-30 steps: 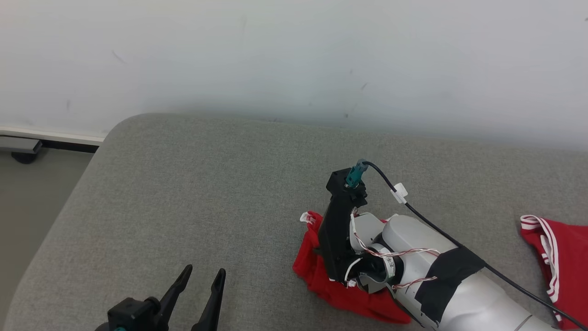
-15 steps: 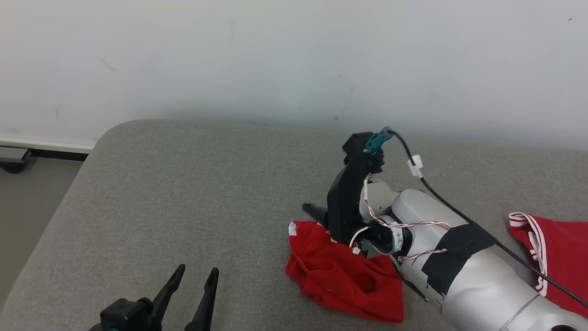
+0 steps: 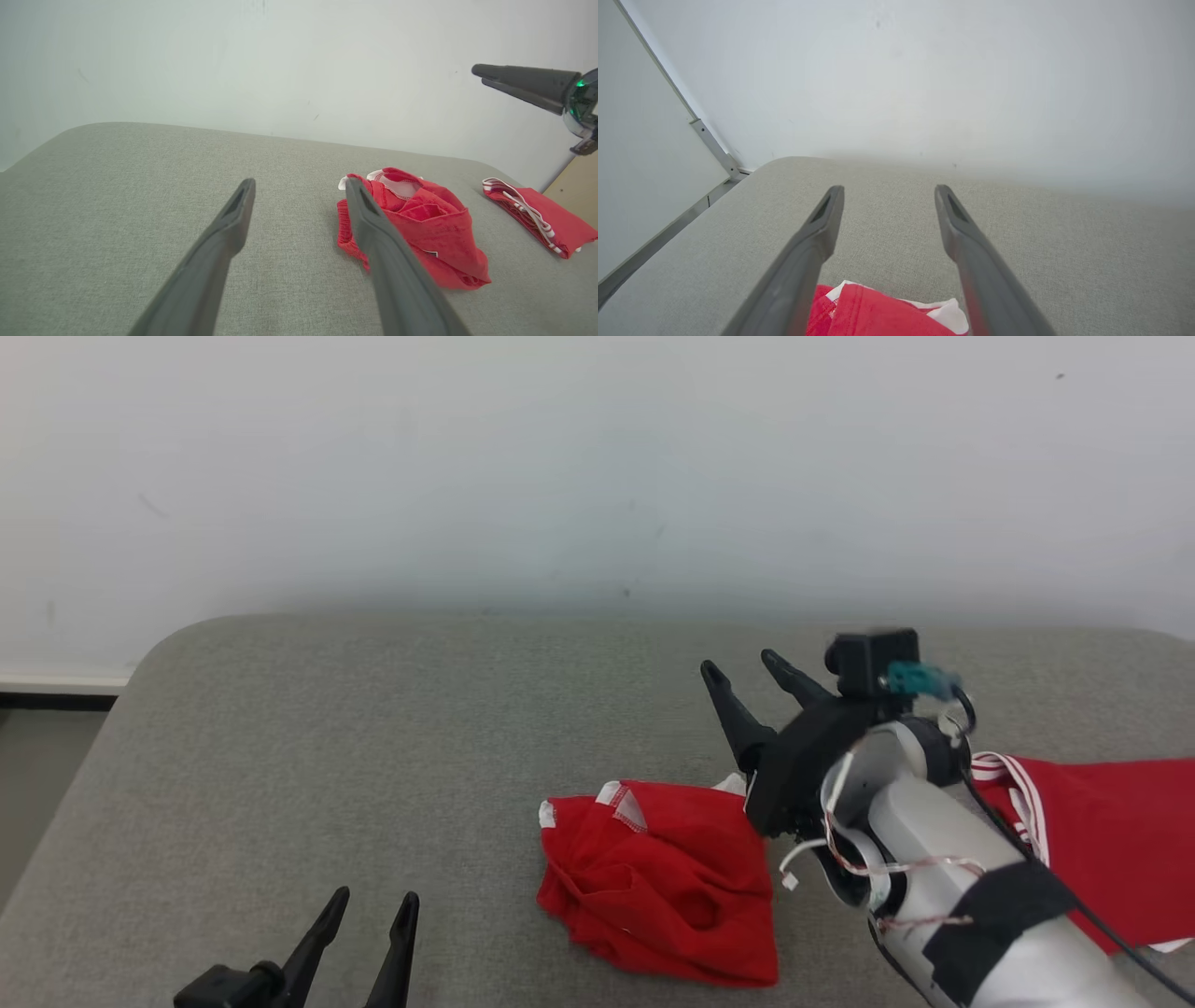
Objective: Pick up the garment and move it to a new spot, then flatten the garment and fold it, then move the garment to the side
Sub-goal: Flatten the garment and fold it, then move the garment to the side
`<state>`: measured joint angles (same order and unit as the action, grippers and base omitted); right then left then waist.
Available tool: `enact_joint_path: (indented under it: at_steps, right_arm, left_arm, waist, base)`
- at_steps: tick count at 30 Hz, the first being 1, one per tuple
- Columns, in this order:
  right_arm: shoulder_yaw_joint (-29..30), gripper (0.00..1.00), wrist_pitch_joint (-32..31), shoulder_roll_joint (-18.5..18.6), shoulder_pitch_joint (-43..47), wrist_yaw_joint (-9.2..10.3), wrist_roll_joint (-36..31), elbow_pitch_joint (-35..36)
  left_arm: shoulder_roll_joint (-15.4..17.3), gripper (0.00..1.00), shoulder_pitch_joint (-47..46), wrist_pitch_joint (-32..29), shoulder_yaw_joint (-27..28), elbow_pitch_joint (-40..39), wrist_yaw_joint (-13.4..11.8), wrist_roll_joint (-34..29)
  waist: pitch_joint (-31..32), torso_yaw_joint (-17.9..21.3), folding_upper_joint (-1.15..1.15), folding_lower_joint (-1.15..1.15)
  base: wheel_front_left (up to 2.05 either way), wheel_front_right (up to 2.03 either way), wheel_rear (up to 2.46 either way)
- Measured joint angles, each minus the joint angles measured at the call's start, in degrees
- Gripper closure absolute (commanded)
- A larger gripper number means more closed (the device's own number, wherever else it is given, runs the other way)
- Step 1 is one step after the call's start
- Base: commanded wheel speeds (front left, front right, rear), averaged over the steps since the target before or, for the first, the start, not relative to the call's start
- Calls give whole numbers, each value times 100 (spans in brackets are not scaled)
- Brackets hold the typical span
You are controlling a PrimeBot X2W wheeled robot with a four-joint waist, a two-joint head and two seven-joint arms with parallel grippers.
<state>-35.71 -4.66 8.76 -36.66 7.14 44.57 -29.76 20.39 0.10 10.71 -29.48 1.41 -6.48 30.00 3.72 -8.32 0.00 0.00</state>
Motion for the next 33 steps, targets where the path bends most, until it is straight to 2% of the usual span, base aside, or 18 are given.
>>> enact_joint_path:
  at_steps: [5, 11, 16, 23, 27, 33]
  right_arm:
    - [422, 0, 1128, 57, 813, 0, -377, 456]
    - [1079, 0, 2100, 99, 2040, 0, -737, 657]
    - [1753, 0, 1978, 77, 2926, 0, -1037, 960]
    - [2494, 0, 1930, -110, 3604, 1, -1446, 1508]
    - [2688, 0, 1930, -263, 3679, 1, -1652, 1841]
    - [2614, 0, 1930, -285, 3662, 1, -1788, 1923]
  left_arm:
    - [-1, 0, 126, 18, 49, -35, -8, -42]
    - [-2, 0, 133, 26, 58, -65, -8, -60]
    - [-1, 0, 134, 42, 67, -99, -13, -83]
    - [37, 0, 203, 42, 108, -157, -15, -113]
    - [51, 0, 202, 42, 130, -213, -22, -119]
    - [-31, 0, 157, 9, 56, -210, -31, -134]
  waist:
    - [57, 207, 0, 0]
    - [149, 398, 0, 0]
    - [204, 462, 0, 0]
    - [182, 456, 0, 0]
    - [129, 439, 0, 1]
    - [75, 335, 0, 1]
  base:
    - [0, 0, 0]
    - [0, 0, 0]
    - [0, 0, 0]
    - [0, 0, 0]
    - [0, 0, 0]
    - [0, 0, 0]
